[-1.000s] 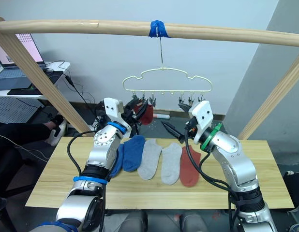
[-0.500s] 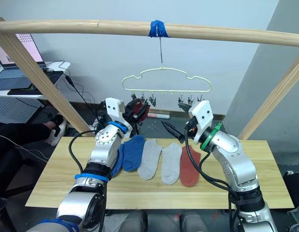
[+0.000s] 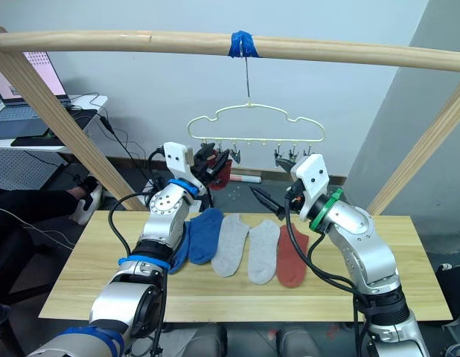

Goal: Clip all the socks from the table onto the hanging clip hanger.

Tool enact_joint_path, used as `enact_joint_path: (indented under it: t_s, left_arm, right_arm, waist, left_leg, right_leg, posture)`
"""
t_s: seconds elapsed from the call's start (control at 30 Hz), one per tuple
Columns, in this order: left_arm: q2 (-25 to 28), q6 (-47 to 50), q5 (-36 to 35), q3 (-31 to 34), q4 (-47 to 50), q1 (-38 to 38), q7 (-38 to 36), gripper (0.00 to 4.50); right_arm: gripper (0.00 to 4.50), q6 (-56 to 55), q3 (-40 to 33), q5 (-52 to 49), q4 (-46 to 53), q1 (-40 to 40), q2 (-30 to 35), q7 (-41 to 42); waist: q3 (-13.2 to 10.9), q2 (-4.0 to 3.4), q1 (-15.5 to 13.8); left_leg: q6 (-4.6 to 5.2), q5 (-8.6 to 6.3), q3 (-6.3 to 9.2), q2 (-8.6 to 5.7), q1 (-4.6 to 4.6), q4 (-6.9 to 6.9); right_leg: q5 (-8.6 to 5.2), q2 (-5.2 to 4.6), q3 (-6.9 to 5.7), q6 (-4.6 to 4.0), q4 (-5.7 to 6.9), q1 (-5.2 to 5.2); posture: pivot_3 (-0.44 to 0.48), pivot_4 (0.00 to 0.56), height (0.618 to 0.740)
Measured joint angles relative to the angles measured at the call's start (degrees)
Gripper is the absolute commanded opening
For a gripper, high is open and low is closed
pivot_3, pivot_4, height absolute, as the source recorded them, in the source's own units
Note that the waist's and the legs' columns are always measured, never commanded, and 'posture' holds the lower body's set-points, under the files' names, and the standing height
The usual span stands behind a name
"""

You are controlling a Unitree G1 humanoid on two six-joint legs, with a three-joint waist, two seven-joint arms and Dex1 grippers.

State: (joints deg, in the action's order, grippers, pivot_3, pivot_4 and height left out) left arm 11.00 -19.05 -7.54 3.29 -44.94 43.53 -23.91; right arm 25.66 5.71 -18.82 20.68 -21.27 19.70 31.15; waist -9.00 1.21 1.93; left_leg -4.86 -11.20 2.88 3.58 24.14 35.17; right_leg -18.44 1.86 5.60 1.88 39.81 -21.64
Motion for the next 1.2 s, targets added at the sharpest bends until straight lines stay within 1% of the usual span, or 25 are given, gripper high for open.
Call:
enact_joint_path:
  t_s: [0.13,0.17,0.2,0.27,0.37,0.4,0.6,0.67,0.73,0.77,0.83,0.97,1.03,1.1,1.2]
  left_arm:
    - [0.0,-0.17,-0.02,0.0,-0.55,0.0,-0.45,1.48]
    - [-0.01,-0.18,-0.03,0.0,-0.57,0.0,-0.52,1.13]
    - [-0.01,-0.18,-0.04,0.0,-0.57,0.0,-0.57,1.01]
    - [-0.11,-0.21,-0.09,0.0,-0.56,0.0,-0.71,0.57]
    - [-0.11,-0.27,-0.09,0.0,-0.45,0.0,-0.81,0.08]
    - [-0.1,-0.27,-0.09,0.0,-0.35,0.0,-0.89,0.0]
    - [0.53,0.13,-0.01,-0.09,0.57,-0.2,-1.72,0.0]
    - [0.8,1.85,-0.11,-0.1,2.4,-0.81,-2.14,0.0]
    - [1.0,5.86,-1.32,-0.1,5.91,-1.98,-3.39,0.0]
    - [1.24,10.35,-2.86,-0.08,9.48,-3.14,-4.71,0.0]
    - [1.94,16.75,-5.45,0.05,14.12,-4.4,-6.22,0.0]
    - [5.92,38.58,-14.03,1.11,26.21,-6.29,-9.65,0.0]
    - [7.93,47.3,-17.63,1.83,30.14,-6.51,-10.62,0.0]
    - [9.67,54.43,-20.62,2.64,33.19,-6.76,-11.24,0.0]
    - [10.81,60.03,-23.12,3.36,35.69,-6.84,-11.84,0.0]
  right_arm:
    - [4.5,0.0,0.0,0.0,0.0,0.0,0.0,-0.03]
    - [4.5,0.0,0.0,-0.02,0.0,0.0,0.0,-0.04]
    - [4.5,0.0,0.0,-0.02,0.0,0.0,0.01,-0.04]
    - [4.5,0.0,0.0,-0.05,0.0,0.0,0.0,-0.05]
    - [4.5,0.0,0.0,-0.08,0.0,0.0,0.0,-0.08]
    - [4.5,0.0,0.0,-0.08,0.0,0.0,0.0,-0.1]
    - [4.5,0.0,0.01,-0.09,0.0,0.23,-0.13,-0.17]
    - [4.5,0.02,0.11,0.06,-0.04,0.42,-0.07,-0.17]
    - [4.5,0.05,1.49,2.21,-1.43,0.82,1.45,-0.16]
    - [4.5,0.63,3.03,4.4,-4.22,1.77,3.06,-0.23]
    - [4.5,1.52,4.84,7.03,-9.7,3.0,4.07,-0.44]
    - [4.5,-0.58,8.9,13.13,-25.23,2.9,4.94,0.29]
    - [4.5,-3.0,10.79,15.54,-32.11,1.88,4.81,1.3]
    - [4.5,-5.48,12.01,17.7,-40.55,-1.13,3.3,1.79]
    - [4.5,-8.67,13.07,19.86,-49.54,-5.31,1.18,2.59]
  waist:
    - [0.0,0.0,0.01]
    - [0.0,0.0,0.01]
    - [0.0,0.0,0.01]
    - [0.0,0.0,0.01]
    - [-0.01,0.0,0.01]
    - [0.0,0.0,0.0]
    - [-0.01,0.0,0.0]
    - [-0.01,0.0,0.0]
    - [-0.01,0.0,0.0]
    - [-0.01,0.01,-0.01]
    - [-0.03,0.01,-0.01]
    - [-0.15,-0.08,0.51]
    - [-0.17,-0.12,1.07]
    - [-0.22,-0.11,1.67]
    - [-0.27,-0.11,1.73]
  left_leg:
    - [0.0,0.0,0.0,0.0,0.0,0.0]
    - [0.0,0.0,0.0,0.0,0.0,0.0]
    - [0.0,0.0,0.0,0.0,0.0,0.0]
    - [0.0,0.0,0.0,0.0,0.0,0.0]
    - [0.0,0.0,0.0,0.0,0.0,0.0]
    - [0.0,0.0,0.0,0.0,0.0,0.0]
    - [0.0,0.0,0.0,0.0,0.0,0.0]
    - [0.0,0.0,0.01,0.01,0.0,0.0]
    - [0.0,0.0,0.0,0.0,-0.01,0.0]
    - [0.0,0.0,0.01,0.01,-0.04,0.0]
    - [0.0,0.0,-0.02,0.01,-0.12,0.0]
    - [0.0,0.0,-0.02,0.02,-0.26,-0.01]
    - [0.01,0.0,-0.01,0.03,-0.28,-0.01]
    - [0.01,0.0,-0.01,0.03,-0.31,-0.01]
    - [0.0,0.0,0.0,0.03,-0.31,-0.01]
  right_leg:
    - [0.0,0.0,0.0,0.0,0.0,0.0]
    - [0.0,0.0,0.0,0.0,0.0,0.0]
    - [0.0,0.0,0.0,0.0,0.0,0.0]
    - [0.0,0.0,0.0,0.0,0.0,0.0]
    - [0.0,0.0,0.0,0.0,0.0,0.0]
    - [0.0,0.0,0.0,0.0,0.01,0.0]
    - [0.0,0.0,0.0,0.0,0.01,0.0]
    - [0.0,0.0,-0.01,0.0,0.01,0.0]
    - [0.0,0.0,-0.01,0.01,-0.01,0.04]
    - [-0.01,0.0,-0.01,0.01,-0.02,0.07]
    - [-0.01,0.0,0.02,0.01,0.0,0.1]
    - [-0.1,0.01,0.04,0.08,0.11,0.15]
    - [-0.13,0.03,0.03,0.13,0.12,0.17]
    - [-0.13,0.03,0.06,0.13,0.12,0.18]
    - [-0.08,0.03,0.04,0.04,0.12,0.2]
  posture:
    - [-0.042,0.145,0.74]
    - [-0.039,0.148,0.74]
    - [-0.039,0.148,0.74]
    - [-0.038,0.148,0.74]
    - [-0.034,0.15,0.74]
    - [-0.034,0.15,0.74]
    - [-0.029,0.152,0.74]
    - [-0.027,0.154,0.74]
    - [-0.024,0.157,0.74]
    - [-0.018,0.158,0.74]
    - [-0.014,0.158,0.74]
    - [0.0,0.16,0.74]
    - [0.004,0.161,0.74]
    - [0.004,0.161,0.74]
    - [0.019,0.161,0.74]
